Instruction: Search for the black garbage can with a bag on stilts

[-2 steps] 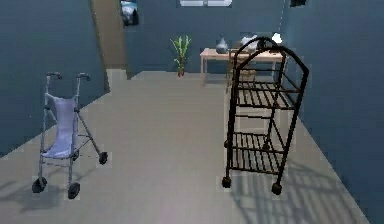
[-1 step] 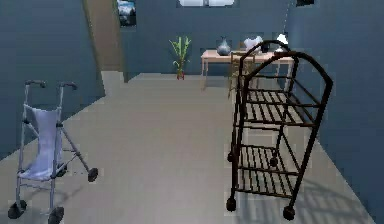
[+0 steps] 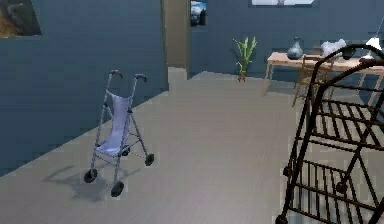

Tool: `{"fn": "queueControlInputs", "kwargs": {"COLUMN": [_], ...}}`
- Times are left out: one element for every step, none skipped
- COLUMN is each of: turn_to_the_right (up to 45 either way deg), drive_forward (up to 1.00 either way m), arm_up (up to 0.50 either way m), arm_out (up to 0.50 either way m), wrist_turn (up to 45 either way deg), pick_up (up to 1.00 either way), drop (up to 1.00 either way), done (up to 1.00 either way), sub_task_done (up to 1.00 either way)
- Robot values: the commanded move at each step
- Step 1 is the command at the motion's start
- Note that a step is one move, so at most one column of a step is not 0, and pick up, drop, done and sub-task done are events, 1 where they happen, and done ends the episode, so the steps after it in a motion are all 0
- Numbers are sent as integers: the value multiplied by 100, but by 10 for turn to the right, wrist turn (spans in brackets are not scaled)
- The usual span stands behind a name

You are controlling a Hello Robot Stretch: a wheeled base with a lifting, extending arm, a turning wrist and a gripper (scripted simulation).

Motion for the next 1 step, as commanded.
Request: {"fn": "queueControlInputs", "kwargs": {"turn_to_the_right": [0], "drive_forward": [100], "arm_up": [0], "arm_out": [0], "wrist_turn": [0], "pick_up": [0], "drop": [0], "done": [0], "sub_task_done": [0]}}
